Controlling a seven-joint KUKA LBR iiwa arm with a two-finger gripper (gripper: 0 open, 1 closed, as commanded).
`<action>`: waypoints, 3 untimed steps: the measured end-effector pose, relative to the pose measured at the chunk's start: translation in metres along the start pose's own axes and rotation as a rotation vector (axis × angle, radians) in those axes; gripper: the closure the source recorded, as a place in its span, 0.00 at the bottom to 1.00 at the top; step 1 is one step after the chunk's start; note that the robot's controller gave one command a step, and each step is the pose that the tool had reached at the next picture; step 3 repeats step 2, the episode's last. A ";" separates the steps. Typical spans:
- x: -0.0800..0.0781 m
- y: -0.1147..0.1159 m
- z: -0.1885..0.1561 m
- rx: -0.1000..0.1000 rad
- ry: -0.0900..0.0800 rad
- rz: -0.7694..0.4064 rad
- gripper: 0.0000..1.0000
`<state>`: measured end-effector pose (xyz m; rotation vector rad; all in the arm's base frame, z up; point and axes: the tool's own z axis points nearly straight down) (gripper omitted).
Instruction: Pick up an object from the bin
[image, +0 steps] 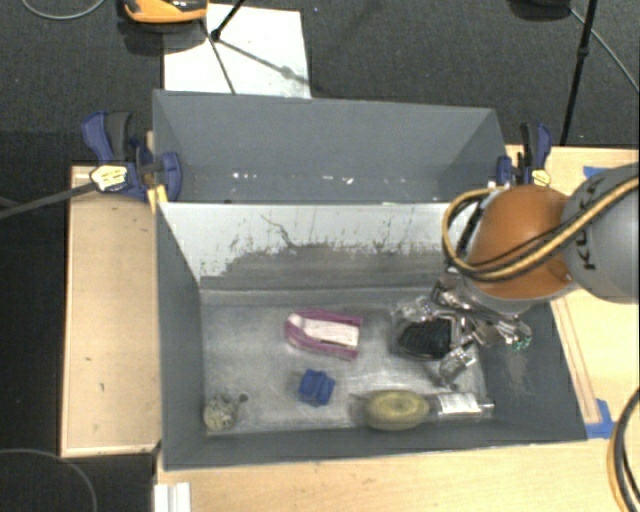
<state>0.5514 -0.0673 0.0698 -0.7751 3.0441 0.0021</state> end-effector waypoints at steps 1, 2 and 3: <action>0.001 -0.002 -0.002 0.002 0.002 0.000 1.00; -0.003 -0.013 -0.133 0.007 -0.007 -0.087 1.00; -0.003 -0.013 -0.133 0.007 -0.007 -0.087 1.00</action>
Offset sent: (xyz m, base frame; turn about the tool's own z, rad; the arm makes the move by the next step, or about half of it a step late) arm 0.0000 0.0000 0.0000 0.0000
